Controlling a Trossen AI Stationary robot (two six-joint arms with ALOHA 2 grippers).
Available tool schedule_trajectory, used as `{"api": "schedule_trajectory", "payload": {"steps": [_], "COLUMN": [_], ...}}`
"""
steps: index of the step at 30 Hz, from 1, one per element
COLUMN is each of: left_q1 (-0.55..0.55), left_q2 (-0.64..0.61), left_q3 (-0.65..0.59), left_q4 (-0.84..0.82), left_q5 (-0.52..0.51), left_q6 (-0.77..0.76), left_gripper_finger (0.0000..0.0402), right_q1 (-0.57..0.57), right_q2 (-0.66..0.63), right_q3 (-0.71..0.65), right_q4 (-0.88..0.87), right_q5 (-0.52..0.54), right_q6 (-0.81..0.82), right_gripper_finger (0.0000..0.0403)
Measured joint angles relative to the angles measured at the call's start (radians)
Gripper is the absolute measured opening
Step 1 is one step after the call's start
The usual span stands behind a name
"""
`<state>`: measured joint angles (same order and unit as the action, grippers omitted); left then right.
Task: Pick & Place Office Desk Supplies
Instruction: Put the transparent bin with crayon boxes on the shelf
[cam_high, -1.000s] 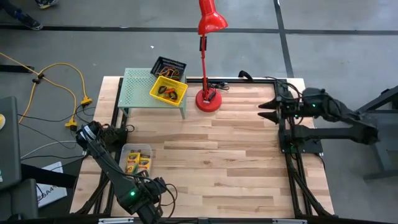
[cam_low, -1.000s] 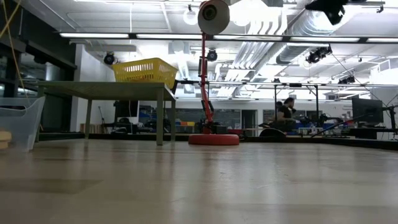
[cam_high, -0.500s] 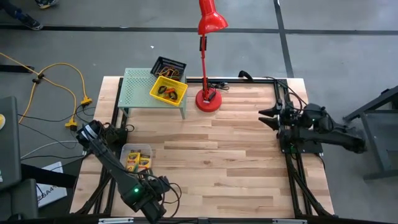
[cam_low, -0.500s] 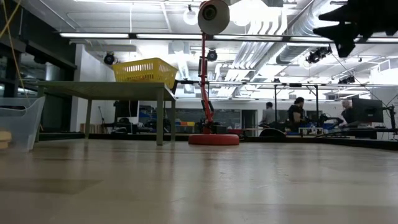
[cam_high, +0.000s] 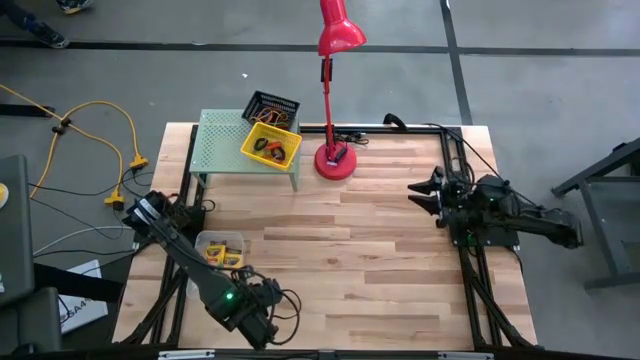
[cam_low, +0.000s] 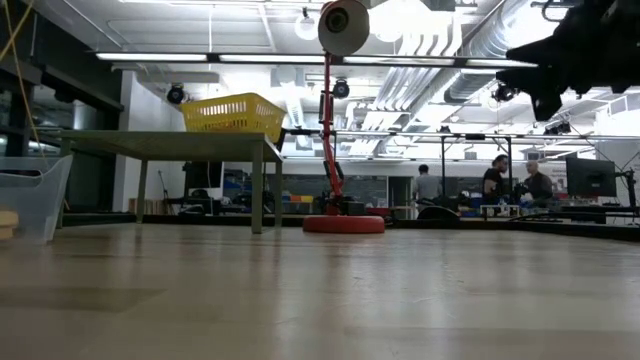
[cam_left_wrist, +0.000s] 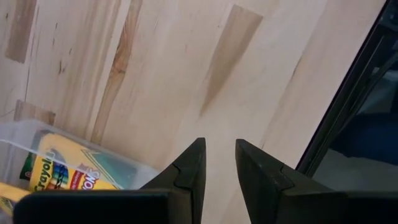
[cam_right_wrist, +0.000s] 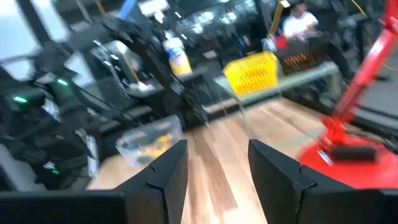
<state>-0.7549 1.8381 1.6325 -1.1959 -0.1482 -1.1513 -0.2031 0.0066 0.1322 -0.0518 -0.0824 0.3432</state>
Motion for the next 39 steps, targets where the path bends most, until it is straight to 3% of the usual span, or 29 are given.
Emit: {"api": "schedule_trajectory", "payload": {"steps": [3, 18, 39], "left_q1": [0.008, 0.009, 0.022], "left_q2": [0.000, 0.000, 0.000], "left_q3": [0.000, 0.000, 0.001], "left_q4": [0.002, 0.019, 0.034], "left_q5": [0.000, 0.000, 0.016], "left_q6": [0.002, 0.020, 0.019], "left_gripper_finger": [0.0081, 0.0081, 0.0081], "right_q1": [0.000, 0.000, 0.000], "right_q2": [0.000, 0.000, 0.019], "right_q3": [-0.030, -0.122, -0.124], "right_q4": [0.074, 0.094, 0.074], "right_q5": [-0.028, -0.010, 0.037], "right_q6": [-0.003, 0.002, -0.078], "right_gripper_finger": [0.0155, 0.0155, 0.0155]}}
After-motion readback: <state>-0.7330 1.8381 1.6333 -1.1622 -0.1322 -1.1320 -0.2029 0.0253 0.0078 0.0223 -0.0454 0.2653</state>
